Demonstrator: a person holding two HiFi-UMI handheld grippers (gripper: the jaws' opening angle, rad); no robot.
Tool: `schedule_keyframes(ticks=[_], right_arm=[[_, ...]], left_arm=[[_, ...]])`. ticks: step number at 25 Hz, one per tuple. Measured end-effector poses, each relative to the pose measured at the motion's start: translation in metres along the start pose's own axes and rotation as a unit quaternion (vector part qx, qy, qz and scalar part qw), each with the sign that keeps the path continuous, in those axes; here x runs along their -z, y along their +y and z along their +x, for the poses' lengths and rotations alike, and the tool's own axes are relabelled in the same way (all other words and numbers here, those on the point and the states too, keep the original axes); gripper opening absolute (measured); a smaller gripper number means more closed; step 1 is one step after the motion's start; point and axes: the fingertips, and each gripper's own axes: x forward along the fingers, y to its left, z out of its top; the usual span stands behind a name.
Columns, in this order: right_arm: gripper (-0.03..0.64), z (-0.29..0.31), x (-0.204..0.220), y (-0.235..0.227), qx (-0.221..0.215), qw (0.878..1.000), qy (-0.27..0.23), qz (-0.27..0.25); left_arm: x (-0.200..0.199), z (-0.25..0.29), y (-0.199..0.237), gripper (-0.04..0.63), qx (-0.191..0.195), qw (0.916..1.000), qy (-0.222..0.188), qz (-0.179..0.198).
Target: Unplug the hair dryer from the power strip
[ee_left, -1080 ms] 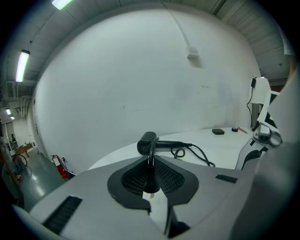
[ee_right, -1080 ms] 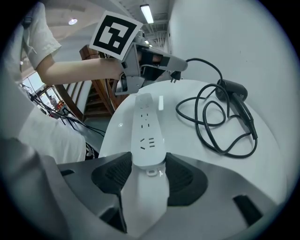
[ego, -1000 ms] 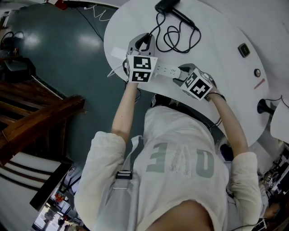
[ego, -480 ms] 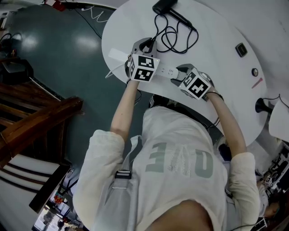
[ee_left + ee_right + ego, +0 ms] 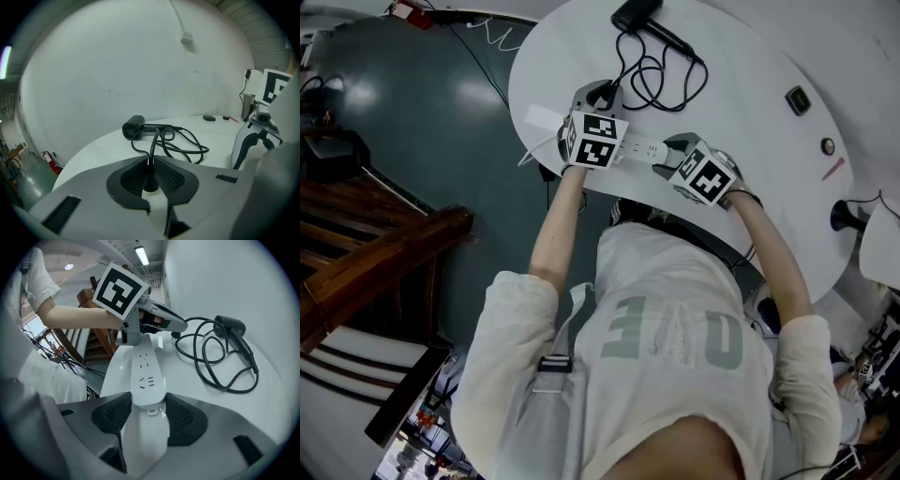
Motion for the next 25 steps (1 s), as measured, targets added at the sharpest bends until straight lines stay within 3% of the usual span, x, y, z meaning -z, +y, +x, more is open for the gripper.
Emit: schedule_keyframes(ticks=[5,8,17,20,25], right_arm=[[0.236,0.001,0.001,-0.001,0.003,1.0,-0.001,0.0],[0.236,0.0,0.0,0.0,0.001,1.0,-0.002,0.003],[0.239,0.003,0.002,-0.002,0.003,1.0,-0.012,0.017],[0.242,0.005,0.005,-0.003,-0.005,0.999,-0.015,0.039],[0.245,0.003,0.003,0.0,0.001,0.998,-0.021,0.054]], left_arm=[[-0.003,-0.003,0.0,0.051,0.0,0.9998,-0.016,-0.009],[-0.002,-0.002,-0.001,0.107,0.006,0.9996,-0.018,-0.019],[-0.01,-0.01,-0.003,0.11,0.004,0.9991,-0.031,-0.029],[-0.022,-0.02,0.0,0.108,-0.008,0.9979,-0.049,-0.041],[-0.047,-0.034,0.0,0.045,-0.02,0.9966,-0.074,-0.031]])
